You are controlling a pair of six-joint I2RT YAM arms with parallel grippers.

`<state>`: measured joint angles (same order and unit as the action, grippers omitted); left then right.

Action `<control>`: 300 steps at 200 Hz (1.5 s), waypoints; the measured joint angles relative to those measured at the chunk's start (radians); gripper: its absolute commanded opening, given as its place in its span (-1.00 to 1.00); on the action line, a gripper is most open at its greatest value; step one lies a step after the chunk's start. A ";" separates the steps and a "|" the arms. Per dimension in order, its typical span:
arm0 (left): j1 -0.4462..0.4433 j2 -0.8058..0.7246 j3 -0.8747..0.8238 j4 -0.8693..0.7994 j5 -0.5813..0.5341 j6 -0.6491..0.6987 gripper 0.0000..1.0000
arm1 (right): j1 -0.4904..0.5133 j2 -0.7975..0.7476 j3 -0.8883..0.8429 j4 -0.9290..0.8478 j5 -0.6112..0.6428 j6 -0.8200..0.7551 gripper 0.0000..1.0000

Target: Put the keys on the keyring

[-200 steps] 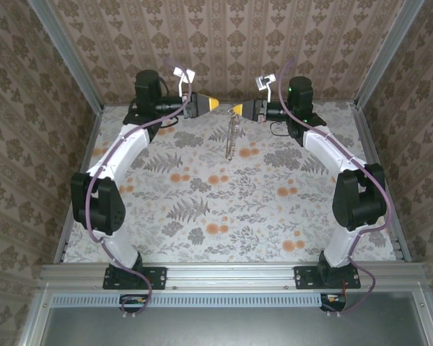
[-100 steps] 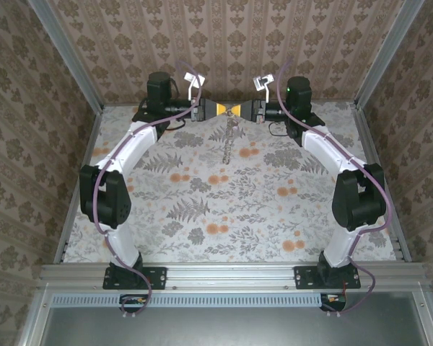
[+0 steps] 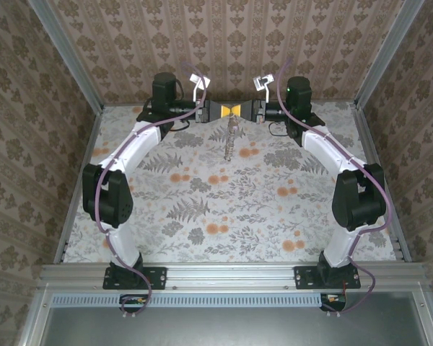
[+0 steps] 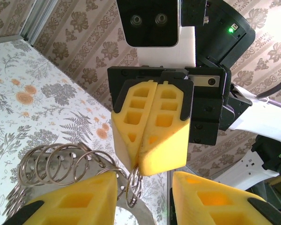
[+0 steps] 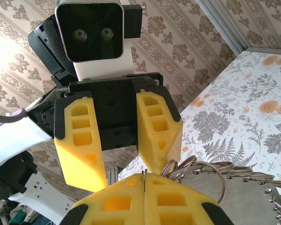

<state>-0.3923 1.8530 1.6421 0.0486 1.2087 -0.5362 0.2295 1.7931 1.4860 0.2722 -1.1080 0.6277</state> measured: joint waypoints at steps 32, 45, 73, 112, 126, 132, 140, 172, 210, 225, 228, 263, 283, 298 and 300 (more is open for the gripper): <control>-0.001 0.000 0.001 -0.001 0.000 0.007 -0.32 | 0.001 0.000 0.000 0.000 0.000 0.000 -1.00; -0.001 0.000 0.002 -0.006 0.000 0.011 -0.32 | 0.001 0.000 0.000 0.000 0.000 0.000 -1.00; -0.001 0.000 0.002 -0.026 -0.001 0.034 -0.32 | 0.001 0.001 0.000 0.000 0.000 0.000 -1.00; -0.001 0.000 0.002 -0.049 -0.001 0.052 -0.45 | 0.001 0.008 0.000 0.000 0.000 0.000 -1.00; -0.001 0.000 0.002 -0.050 -0.002 0.056 -0.52 | 0.001 0.009 0.000 0.000 0.000 0.000 -1.00; -0.001 0.000 0.002 -0.051 -0.002 0.059 -0.55 | 0.001 0.009 0.000 0.000 0.000 0.000 -1.00; -0.001 0.000 0.002 -0.053 -0.003 0.060 -0.59 | 0.001 0.009 0.000 0.000 0.000 0.000 -1.00; -0.001 0.000 0.002 -0.057 -0.008 0.061 -0.68 | 0.001 0.009 0.000 0.000 0.000 -0.001 -1.00; -0.005 0.000 0.002 -0.057 -0.024 0.060 -0.89 | 0.001 0.009 0.000 0.001 -0.001 -0.001 -1.00; -0.005 0.000 0.002 -0.056 -0.029 0.061 -1.00 | -0.001 0.009 0.000 0.001 -0.001 -0.001 -1.00; -0.006 0.000 0.002 -0.056 -0.031 0.055 -1.00 | -0.001 0.009 0.000 0.002 0.000 0.000 -1.00; -0.008 0.000 0.000 -0.028 -0.042 0.038 -1.00 | -0.005 0.007 0.000 0.018 0.002 0.013 -0.54; -0.021 0.000 -0.008 0.022 -0.046 0.013 -1.00 | -0.014 -0.012 -0.024 0.041 0.024 0.034 -0.30; -0.032 0.000 -0.016 0.047 -0.048 0.000 -1.00 | -0.026 -0.046 -0.058 0.060 0.035 0.045 -0.26; -0.033 0.000 -0.017 0.051 -0.049 -0.003 -1.00 | -0.029 -0.052 -0.063 0.063 0.035 0.045 -0.26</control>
<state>-0.4252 1.8530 1.6253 0.0998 1.1595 -0.5388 0.2008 1.7409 1.4227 0.3347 -1.0729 0.6727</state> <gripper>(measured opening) 0.045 0.362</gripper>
